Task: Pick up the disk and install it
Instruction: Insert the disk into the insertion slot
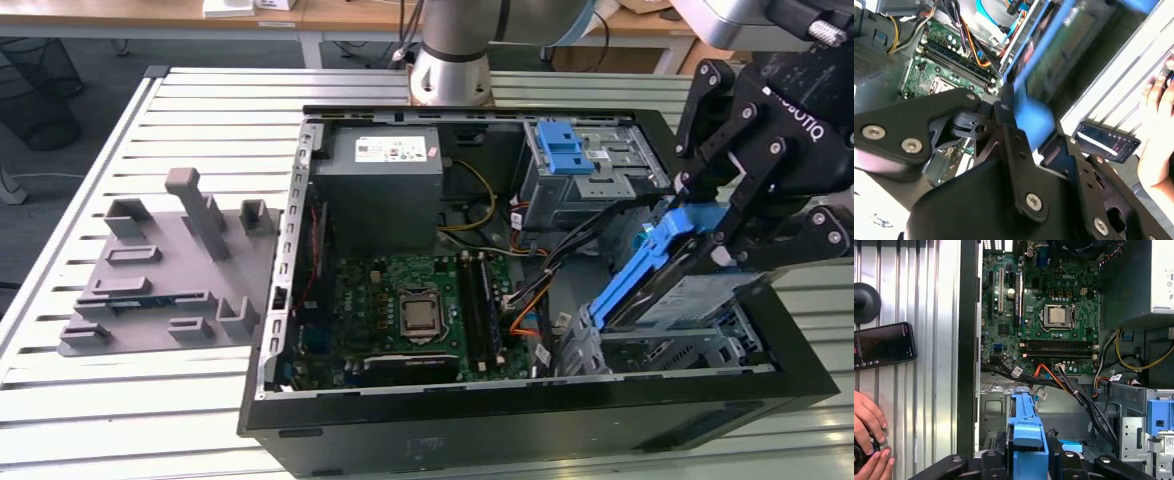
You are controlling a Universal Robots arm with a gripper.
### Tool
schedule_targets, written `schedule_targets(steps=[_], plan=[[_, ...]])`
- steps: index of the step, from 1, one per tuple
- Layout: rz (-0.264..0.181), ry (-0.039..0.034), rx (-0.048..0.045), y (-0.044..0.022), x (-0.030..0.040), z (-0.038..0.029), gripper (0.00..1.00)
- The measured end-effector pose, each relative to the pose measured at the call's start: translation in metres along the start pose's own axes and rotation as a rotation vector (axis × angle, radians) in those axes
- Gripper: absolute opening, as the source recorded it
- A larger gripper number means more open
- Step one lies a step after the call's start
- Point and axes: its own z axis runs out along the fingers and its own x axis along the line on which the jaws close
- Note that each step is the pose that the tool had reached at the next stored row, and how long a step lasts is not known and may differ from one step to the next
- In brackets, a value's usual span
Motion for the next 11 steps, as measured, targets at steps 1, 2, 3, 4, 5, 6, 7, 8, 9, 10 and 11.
schedule_targets(steps=[1,2,3,4,5,6,7,8,9,10,11], plan=[[0.0,-0.0003,0.0,0.0,0.0,0.0004,0.44],[0.0,-0.0003,0.0,0.0,0.0,0.0009,0.44],[0.0,-0.0006,0.0001,0.0,0.0001,0.0017,0.44],[0.0,-0.0004,0.0,0.0,0.0002,0.0029,0.44],[0.0,-0.0003,0.0,-0.0001,0.0003,0.0047,0.44],[0.0,-0.0002,0.0,-0.0001,0.0003,0.0064,0.44],[0.0,-0.0002,0.0,-0.0001,0.0004,0.0082,0.44],[0.0,-0.0003,0.0,-0.0002,0.0005,0.0102,0.44],[0.0,-0.0003,0.0,-0.0002,0.0006,0.012,0.42],[0.0,-0.0002,0.0,-0.0002,0.0006,0.0137,0.42],[0.0,-0.0003,0.0,-0.0002,0.0007,0.0156,0.36]])
